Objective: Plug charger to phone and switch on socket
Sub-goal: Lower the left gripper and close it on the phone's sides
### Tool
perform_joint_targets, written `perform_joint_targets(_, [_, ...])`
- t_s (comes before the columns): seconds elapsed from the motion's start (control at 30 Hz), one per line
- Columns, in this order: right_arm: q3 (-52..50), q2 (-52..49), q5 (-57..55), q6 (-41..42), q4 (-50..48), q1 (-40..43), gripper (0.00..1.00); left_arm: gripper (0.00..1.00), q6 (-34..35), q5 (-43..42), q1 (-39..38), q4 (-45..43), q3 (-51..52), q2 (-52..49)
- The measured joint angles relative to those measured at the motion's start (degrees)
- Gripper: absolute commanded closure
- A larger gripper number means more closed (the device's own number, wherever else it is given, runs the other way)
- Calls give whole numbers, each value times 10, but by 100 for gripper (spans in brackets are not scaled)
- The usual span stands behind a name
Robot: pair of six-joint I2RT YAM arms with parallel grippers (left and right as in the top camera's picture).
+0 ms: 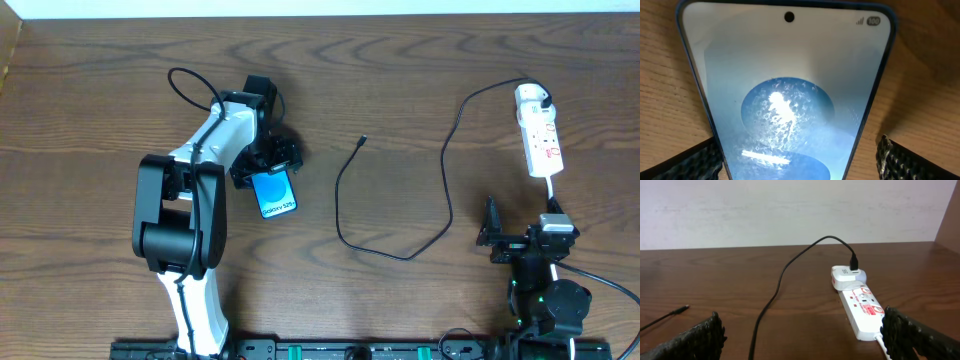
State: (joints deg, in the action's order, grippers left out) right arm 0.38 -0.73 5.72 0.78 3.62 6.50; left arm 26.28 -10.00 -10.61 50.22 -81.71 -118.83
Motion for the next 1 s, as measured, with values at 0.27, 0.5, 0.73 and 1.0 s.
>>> perform_joint_targets(0.27, [0,0,0,0,0,0,1,2,-4,25,-8,9,4,0])
perform_joint_targets(0.5, [0,0,0,0,0,0,1,2,10,43,-11,-7,5,0])
perform_joint_targets(0.73, [0,0,0,0,0,0,1,2,35,60,-13,-12,5,2])
perform_joint_targets(1.0, [0,0,0,0,0,0,1,2,-17,72,-13,-15,5,3])
